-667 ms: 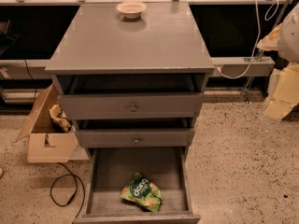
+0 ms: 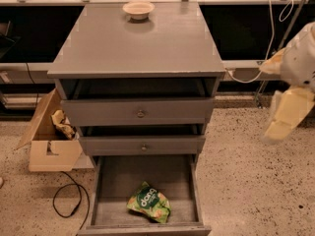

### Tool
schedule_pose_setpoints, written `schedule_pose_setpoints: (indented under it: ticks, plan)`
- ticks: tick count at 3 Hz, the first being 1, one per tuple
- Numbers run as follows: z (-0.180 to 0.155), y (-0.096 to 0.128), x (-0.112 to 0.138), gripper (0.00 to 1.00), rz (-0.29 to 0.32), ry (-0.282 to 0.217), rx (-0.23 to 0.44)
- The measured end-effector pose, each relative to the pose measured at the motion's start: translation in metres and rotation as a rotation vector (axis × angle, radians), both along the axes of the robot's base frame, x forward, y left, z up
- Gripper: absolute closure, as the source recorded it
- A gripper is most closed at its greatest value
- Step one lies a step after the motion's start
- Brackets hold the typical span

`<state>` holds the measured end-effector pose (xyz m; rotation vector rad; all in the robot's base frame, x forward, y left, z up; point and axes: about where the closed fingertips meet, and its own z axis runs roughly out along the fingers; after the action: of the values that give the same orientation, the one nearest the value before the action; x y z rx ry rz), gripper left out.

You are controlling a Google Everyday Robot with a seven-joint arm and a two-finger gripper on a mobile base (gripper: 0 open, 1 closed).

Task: Pick green rice chip bag from bottom drawer and place on counter

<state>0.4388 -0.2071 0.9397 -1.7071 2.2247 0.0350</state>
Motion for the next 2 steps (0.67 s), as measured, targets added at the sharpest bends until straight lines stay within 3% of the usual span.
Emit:
schedule_pose_setpoints:
  ticks: [1,2]
  plan:
    - [-0.076,0.028,-0.004,0.00,0.030,0.083,0.165]
    - [-0.169,0.071,-0.003,0.00,0.030,0.146,0.362]
